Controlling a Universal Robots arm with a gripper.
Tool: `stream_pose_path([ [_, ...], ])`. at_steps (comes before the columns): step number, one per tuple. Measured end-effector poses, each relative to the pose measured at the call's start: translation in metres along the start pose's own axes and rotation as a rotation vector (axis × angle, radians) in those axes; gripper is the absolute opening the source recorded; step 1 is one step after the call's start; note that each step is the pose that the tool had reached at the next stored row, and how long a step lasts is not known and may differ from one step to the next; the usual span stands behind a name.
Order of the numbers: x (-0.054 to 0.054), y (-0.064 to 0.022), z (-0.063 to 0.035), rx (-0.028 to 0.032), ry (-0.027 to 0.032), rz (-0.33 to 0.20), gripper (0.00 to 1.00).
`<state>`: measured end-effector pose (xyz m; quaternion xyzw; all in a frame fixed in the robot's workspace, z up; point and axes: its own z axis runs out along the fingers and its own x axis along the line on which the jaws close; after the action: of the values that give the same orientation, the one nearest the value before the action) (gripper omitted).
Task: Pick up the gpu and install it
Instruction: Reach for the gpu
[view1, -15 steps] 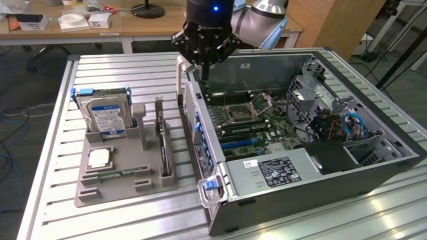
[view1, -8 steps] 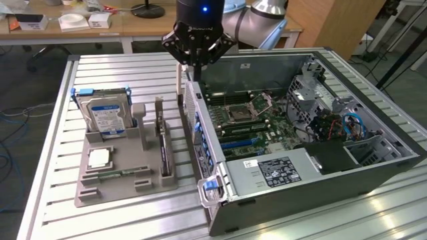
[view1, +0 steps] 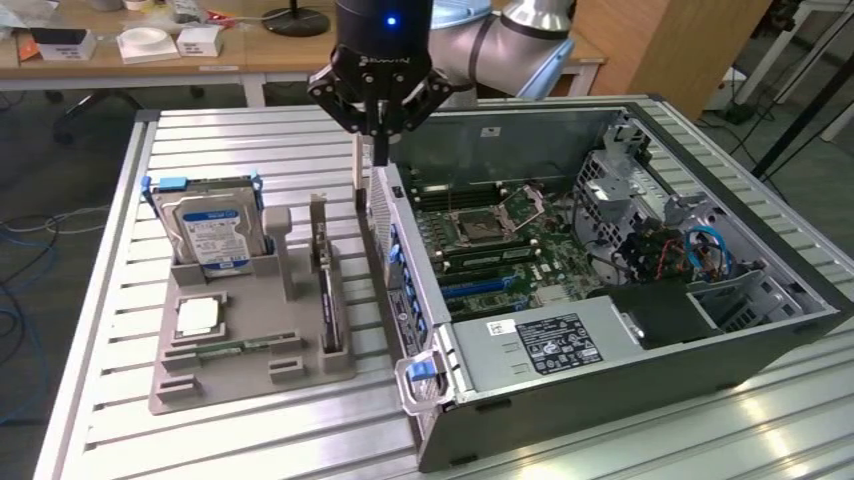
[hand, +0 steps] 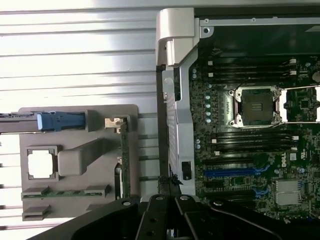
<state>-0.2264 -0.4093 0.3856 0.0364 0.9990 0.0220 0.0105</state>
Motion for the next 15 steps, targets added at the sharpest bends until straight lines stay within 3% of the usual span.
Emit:
stream_pose_path([
  [15, 0.033, -0.0050, 0.0016, 0.0000, 0.0005, 0.000, 0.11],
])
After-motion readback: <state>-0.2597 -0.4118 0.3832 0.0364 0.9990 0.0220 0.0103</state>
